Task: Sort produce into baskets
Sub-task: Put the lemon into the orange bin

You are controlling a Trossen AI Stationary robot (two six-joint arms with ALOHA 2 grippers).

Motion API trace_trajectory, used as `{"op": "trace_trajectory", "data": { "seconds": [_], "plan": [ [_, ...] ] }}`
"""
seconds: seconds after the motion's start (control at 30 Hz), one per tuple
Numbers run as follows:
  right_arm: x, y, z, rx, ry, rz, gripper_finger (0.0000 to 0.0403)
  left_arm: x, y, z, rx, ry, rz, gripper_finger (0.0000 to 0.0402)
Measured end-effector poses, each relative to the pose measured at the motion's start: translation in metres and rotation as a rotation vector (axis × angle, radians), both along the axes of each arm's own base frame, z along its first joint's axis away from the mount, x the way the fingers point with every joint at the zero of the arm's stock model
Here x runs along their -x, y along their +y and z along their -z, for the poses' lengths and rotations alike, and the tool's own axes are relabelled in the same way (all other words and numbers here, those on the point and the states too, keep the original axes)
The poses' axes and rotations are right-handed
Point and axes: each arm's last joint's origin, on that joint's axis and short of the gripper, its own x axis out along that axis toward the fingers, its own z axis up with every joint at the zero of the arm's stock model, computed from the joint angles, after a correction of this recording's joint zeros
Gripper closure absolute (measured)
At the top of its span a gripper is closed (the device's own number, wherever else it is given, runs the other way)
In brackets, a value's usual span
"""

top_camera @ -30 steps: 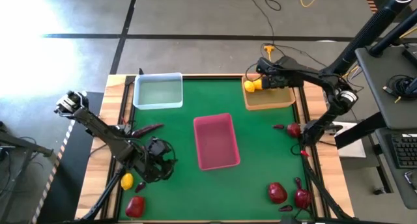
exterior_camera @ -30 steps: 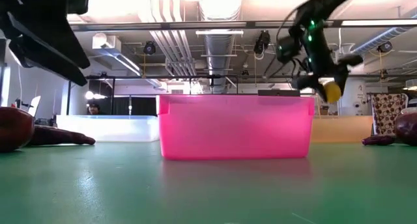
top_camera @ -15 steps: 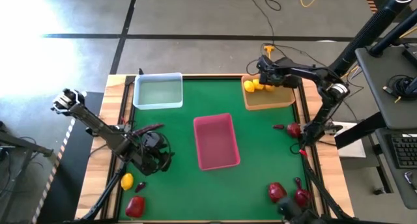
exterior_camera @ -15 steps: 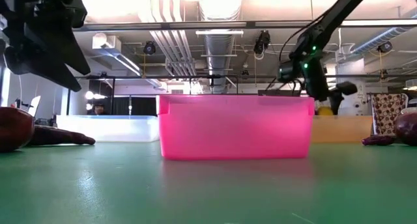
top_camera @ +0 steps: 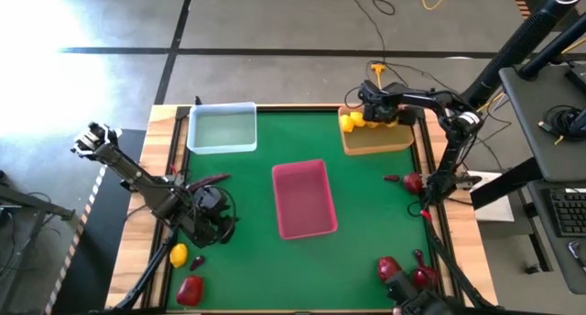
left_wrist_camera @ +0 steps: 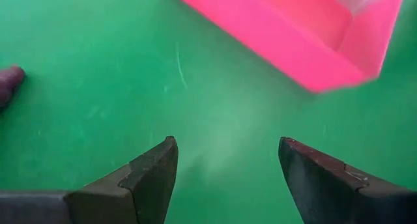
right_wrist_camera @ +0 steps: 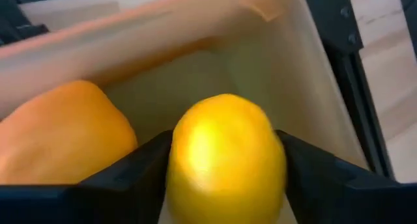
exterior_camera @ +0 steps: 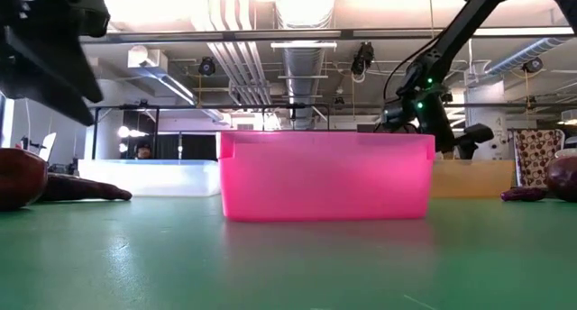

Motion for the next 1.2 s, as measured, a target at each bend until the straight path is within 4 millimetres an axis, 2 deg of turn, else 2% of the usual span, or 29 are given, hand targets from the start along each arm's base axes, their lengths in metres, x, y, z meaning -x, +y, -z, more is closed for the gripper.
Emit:
{"op": "trace_trajectory", "data": {
  "seconds": [0.23, 0.33, 0.4, 0.53, 0.7, 0.8, 0.9, 1.03, 1.2],
  "plan": [
    [-0.009, -0.01, -0.026, 0.054, 0.029, -0.141, 0.009, 0.019, -0.008, -0.001, 0.097, 0.201, 0.152, 0.0152],
    [-0.023, -0.004, -0.047, 0.101, 0.023, -0.245, 0.0078, 0.026, -0.018, -0.01, 0.107, 0.234, 0.189, 0.0152],
    [-0.036, 0.009, -0.063, 0.153, 0.04, -0.342, 0.0074, 0.032, -0.025, -0.018, 0.09, 0.283, 0.227, 0.0152],
    [-0.067, 0.056, -0.097, 0.247, 0.011, -0.548, 0.0075, 0.048, -0.036, -0.026, 0.114, 0.496, 0.29, 0.0152],
    [-0.105, 0.143, -0.131, 0.385, -0.151, -0.811, 0.0083, 0.061, -0.049, -0.02, 0.228, 0.608, 0.272, 0.0143],
    [-0.116, 0.193, -0.145, 0.471, -0.233, -0.871, 0.0085, 0.064, -0.045, -0.009, 0.276, 0.716, 0.212, 0.0128],
    [-0.12, 0.234, -0.151, 0.55, -0.293, -0.891, 0.0084, 0.06, -0.045, -0.007, 0.34, 0.739, 0.203, 0.0109],
    [-0.124, 0.27, -0.146, 0.561, -0.352, -0.938, 0.0073, 0.057, -0.045, 0.001, 0.383, 0.818, 0.173, 0.0075],
    [-0.13, 0.293, -0.137, 0.539, -0.372, -0.98, 0.0061, 0.056, -0.049, 0.019, 0.402, 0.893, 0.157, 0.0043]
  ]
}}
